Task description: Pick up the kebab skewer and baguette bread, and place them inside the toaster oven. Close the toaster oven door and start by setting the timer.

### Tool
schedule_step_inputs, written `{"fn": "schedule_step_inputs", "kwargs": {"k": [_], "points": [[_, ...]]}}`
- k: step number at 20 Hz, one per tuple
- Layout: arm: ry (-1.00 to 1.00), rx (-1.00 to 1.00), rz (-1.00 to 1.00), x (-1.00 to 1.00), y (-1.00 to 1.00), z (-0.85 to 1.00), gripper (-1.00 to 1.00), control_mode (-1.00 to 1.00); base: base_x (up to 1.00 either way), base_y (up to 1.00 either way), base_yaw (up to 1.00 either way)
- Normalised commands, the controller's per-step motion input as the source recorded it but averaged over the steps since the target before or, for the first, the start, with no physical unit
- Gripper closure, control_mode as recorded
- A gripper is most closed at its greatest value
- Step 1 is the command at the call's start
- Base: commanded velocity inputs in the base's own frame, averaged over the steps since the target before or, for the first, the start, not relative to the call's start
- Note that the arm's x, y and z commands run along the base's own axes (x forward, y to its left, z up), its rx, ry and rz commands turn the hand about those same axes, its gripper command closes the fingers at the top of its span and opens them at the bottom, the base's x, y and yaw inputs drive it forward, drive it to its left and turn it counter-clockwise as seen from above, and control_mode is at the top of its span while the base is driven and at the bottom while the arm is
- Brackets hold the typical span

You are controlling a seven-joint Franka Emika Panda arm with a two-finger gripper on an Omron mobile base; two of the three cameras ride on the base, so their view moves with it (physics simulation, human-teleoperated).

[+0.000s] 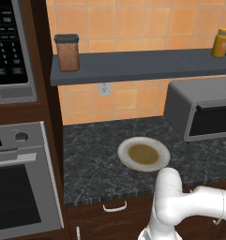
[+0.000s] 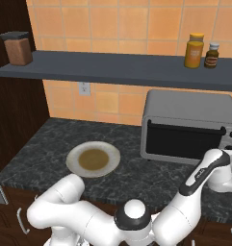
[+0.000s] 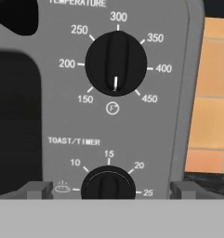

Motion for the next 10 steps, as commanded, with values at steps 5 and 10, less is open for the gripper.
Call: {"fn": "schedule_step_inputs", "kwargs": {"k": [5, 10], "points": [[0.0, 0.0, 0.0, 0.01, 0.0, 0.0, 1.0, -1.0, 0.0, 0.0, 0.0], [0.0, 0.0, 0.0, 0.0, 0.0, 0.0, 1.0, -1.0, 0.0, 0.0, 0.0]]}}
